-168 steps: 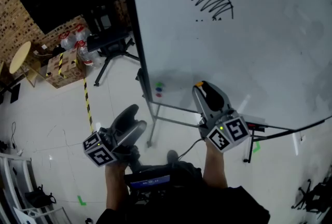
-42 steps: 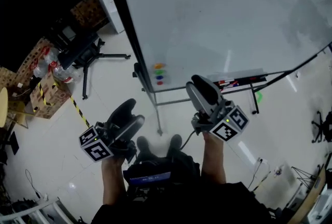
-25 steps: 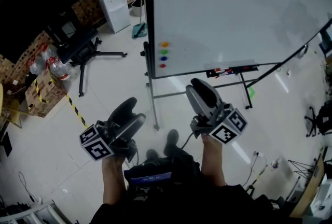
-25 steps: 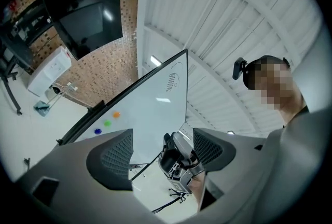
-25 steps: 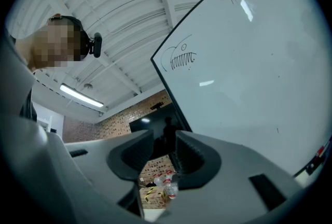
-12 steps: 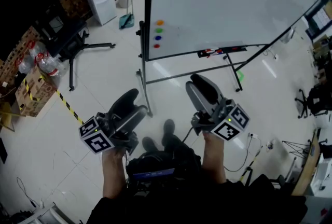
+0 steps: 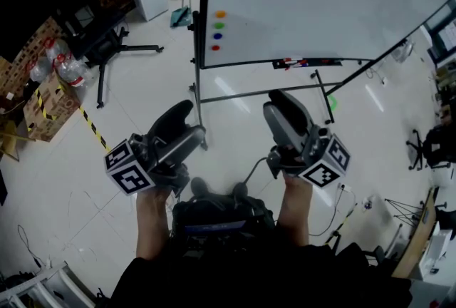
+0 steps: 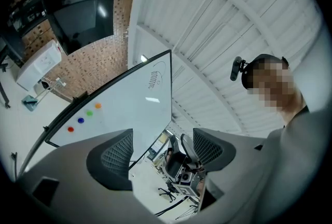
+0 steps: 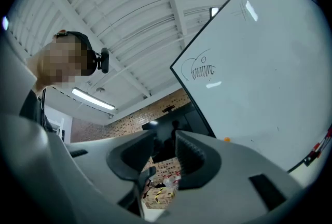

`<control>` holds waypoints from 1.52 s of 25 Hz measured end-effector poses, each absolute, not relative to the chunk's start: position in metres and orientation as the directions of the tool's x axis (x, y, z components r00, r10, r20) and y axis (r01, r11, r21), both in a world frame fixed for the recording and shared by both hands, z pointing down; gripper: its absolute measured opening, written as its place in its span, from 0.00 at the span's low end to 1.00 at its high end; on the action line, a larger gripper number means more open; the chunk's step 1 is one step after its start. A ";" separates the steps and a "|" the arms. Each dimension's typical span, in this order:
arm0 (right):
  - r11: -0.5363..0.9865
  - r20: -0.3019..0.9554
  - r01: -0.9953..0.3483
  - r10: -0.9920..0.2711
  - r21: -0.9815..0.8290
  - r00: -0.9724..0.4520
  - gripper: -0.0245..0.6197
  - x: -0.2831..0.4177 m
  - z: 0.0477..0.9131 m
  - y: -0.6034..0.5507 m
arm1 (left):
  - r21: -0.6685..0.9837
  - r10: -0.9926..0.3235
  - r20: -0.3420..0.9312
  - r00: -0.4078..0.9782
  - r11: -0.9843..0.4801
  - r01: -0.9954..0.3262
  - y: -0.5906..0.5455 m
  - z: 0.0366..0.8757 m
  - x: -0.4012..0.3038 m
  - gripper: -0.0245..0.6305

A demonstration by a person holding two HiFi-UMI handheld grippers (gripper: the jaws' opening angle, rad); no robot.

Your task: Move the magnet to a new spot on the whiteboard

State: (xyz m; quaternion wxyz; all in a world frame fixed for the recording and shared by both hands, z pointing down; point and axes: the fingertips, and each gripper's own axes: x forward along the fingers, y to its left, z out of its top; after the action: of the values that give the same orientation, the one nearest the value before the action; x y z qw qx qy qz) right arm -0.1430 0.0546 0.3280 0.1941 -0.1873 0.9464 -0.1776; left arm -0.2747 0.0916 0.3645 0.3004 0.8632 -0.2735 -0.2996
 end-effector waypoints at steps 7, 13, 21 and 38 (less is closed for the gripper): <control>0.869 -0.314 -0.275 -0.418 -0.412 -0.852 0.29 -0.077 0.331 0.064 | 0.696 -0.644 -0.321 0.694 -0.658 -0.289 0.091 0.365 -0.207 0.58; 0.876 -0.335 -0.214 -0.376 -0.431 -0.864 0.27 -0.040 0.338 0.068 | 0.702 -0.671 -0.289 0.683 -0.634 -0.325 0.095 0.369 -0.167 0.58; 0.887 -0.349 -0.125 -0.300 -0.445 -0.888 0.25 -0.010 0.345 0.080 | 0.695 -0.709 -0.264 0.654 -0.610 -0.380 0.113 0.366 -0.125 0.58; 0.899 -0.361 -0.094 -0.265 -0.427 -0.894 0.21 0.008 0.345 0.106 | 0.675 -0.727 -0.283 0.626 -0.615 -0.408 0.145 0.360 -0.112 0.58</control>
State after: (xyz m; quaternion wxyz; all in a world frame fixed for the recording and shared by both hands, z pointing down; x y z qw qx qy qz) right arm 0.0077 0.1063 0.3454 0.2099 -0.0944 0.9517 -0.2033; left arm -0.1124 0.1451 0.3598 0.2872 0.8547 -0.3319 -0.2772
